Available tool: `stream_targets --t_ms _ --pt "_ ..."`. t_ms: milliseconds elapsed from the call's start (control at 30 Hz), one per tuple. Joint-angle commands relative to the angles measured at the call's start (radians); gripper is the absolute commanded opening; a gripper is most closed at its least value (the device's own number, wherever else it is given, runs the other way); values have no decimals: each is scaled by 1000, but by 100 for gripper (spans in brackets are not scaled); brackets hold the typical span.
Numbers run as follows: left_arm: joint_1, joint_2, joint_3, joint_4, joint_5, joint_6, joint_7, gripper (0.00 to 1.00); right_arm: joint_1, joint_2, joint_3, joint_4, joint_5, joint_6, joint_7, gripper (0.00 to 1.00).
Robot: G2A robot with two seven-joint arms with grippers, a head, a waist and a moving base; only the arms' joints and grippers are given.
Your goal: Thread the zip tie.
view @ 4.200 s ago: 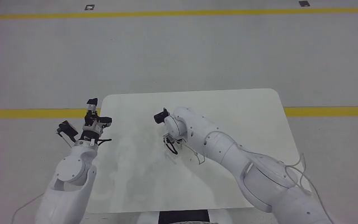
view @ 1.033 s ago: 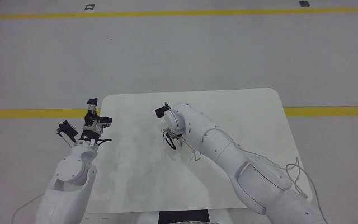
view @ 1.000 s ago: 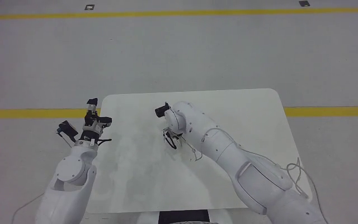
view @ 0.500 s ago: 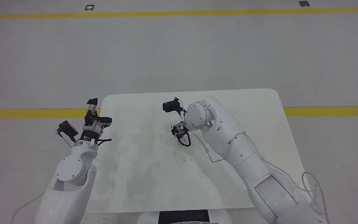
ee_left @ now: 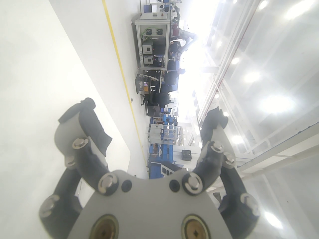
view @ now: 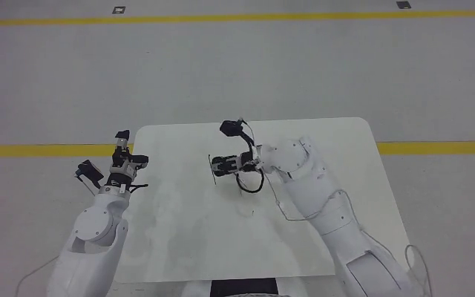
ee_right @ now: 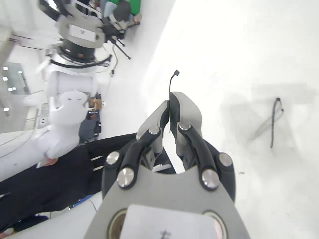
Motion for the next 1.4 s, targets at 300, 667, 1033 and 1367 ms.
stream_targets --t_ms 300,667,1033,1367 --pt "0 0 0 0 0 0 0 100 64 -15 -35 111 147 -64 -21 0" --pt "0 0 0 0 0 0 0 100 65 -23 -46 115 241 -42 -69 0" --pt "0 0 0 0 0 0 0 100 162 -76 -107 295 558 -33 -186 0" --pt "0 0 0 0 0 0 0 100 226 -118 -139 447 738 -68 -246 0"
